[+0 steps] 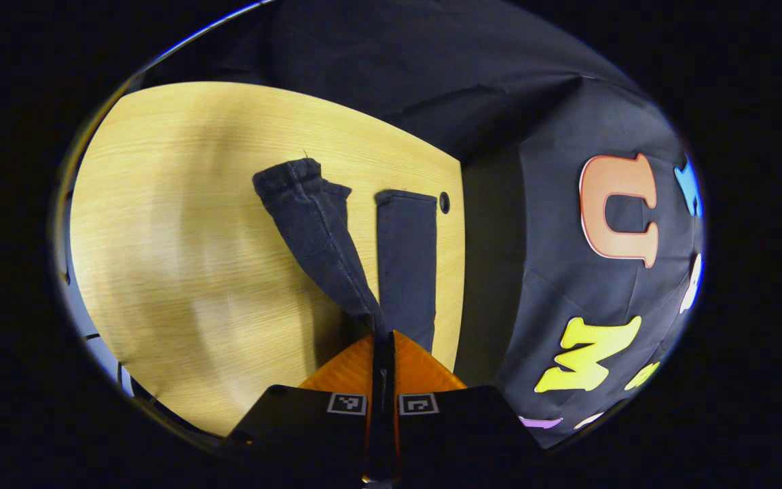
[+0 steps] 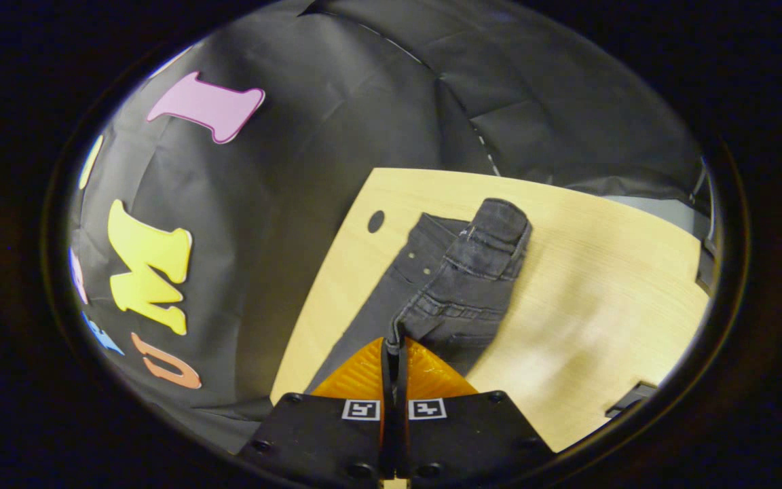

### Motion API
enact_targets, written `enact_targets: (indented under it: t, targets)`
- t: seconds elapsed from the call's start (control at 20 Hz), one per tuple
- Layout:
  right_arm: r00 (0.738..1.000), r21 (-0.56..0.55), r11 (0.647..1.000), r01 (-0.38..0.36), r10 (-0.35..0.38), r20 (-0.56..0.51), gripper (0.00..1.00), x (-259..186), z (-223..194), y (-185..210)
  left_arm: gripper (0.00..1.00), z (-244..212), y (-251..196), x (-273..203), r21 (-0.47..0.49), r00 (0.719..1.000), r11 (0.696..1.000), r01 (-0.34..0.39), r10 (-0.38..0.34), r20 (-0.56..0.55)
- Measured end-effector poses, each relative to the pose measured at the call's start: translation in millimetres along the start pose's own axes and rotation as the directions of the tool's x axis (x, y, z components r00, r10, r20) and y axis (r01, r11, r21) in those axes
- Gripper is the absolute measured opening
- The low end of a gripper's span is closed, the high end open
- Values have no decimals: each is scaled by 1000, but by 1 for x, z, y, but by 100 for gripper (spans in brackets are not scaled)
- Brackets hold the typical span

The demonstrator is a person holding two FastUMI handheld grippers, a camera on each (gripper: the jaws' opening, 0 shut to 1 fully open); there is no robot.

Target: Grasp the waist and the cuffs of the jeans and fold them to make the two legs overlap; first hold the waist and fold one-third of the jeans toward the cuffs, then hold the cuffs and fold the remaining one-third in the same direction to finish folding.

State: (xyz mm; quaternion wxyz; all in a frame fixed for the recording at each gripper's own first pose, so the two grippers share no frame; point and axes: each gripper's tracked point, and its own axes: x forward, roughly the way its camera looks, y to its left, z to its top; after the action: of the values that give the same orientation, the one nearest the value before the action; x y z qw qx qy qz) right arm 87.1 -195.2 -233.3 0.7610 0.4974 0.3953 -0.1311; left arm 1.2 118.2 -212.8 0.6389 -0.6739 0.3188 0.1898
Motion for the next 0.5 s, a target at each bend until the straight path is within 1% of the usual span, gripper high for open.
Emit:
enact_targets:
  t: [0.1,0.2,0.35,0.4,0.45,0.5]
  targets:
    - [1000,39,999,-25,26,-3,1,17,13,15,4,6,-23,21,22,1000,1000,-1,1,-12]
    - [1000,42,999,-30,30,5,1,39,24,25,4,11,-44,48,45,1000,999,-14,15,-9]
    - [999,8,999,-37,36,13,1,77,34,46,4,19,-63,93,109,999,993,-52,52,2]
    - [999,-11,999,-30,30,23,1,88,37,49,4,23,-70,105,129,999,990,-52,51,6]
    - [999,-29,999,-21,22,30,1,99,38,50,0,23,-77,122,154,999,987,-53,52,12]
    - [999,-40,999,-8,9,35,1,110,39,51,4,26,-80,135,169,998,984,-59,57,15]
